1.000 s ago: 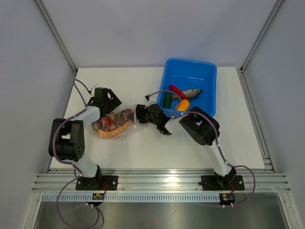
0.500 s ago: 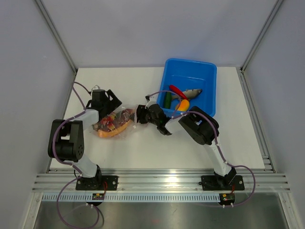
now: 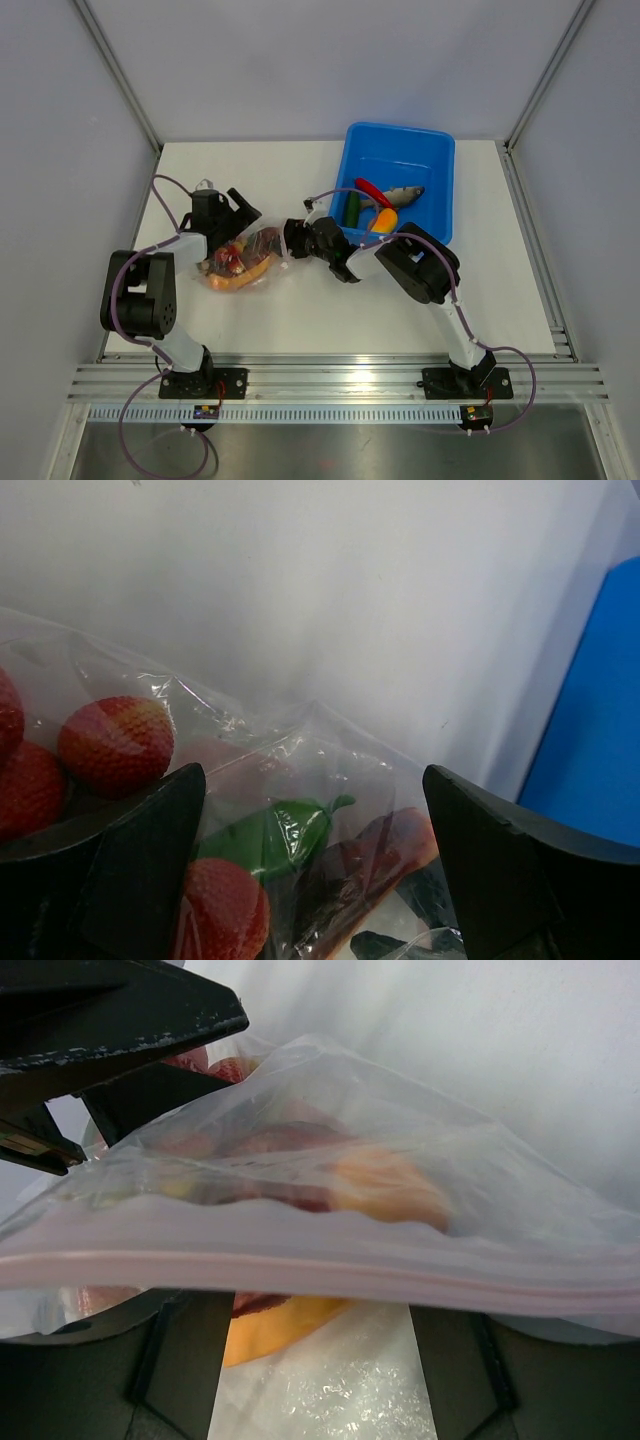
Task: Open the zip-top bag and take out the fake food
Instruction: Pick up the food from the center of the board.
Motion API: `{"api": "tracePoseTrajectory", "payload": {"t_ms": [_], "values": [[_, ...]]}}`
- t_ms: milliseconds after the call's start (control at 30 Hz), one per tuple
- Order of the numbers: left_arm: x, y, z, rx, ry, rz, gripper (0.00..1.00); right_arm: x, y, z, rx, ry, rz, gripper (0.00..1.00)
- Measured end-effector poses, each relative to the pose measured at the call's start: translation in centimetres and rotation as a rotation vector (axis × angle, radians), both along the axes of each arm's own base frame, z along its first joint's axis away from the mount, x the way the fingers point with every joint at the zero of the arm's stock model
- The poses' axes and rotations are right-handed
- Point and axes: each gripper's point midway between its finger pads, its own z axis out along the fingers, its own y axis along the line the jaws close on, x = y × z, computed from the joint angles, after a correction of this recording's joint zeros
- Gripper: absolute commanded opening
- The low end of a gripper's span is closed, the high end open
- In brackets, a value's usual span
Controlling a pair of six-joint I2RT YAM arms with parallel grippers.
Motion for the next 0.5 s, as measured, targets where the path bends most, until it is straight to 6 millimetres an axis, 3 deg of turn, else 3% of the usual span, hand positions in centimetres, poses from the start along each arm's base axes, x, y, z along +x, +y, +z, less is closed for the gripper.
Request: {"api": "tracePoseTrajectory", "payload": {"t_ms": [133, 267, 500], "values": [[0.15, -0.51, -0.11, -0.027, -0.003, -0.016, 0.93, 0.06, -0.02, -0.28, -0.003, 0.006, -0.001, 0.64], [0.56, -0.96, -0.29, -0.054, -0.014, -0.035, 0.93, 0.18, -0.23, -0.56, -0.008, 0.016, -0.007, 0.47], [0.82, -0.88, -0.11, -0.088, -0.019, -0.027, 0.93, 0.31, -0.65, -0.64, -0.016, 0.024, -0.026, 0.32]]}}
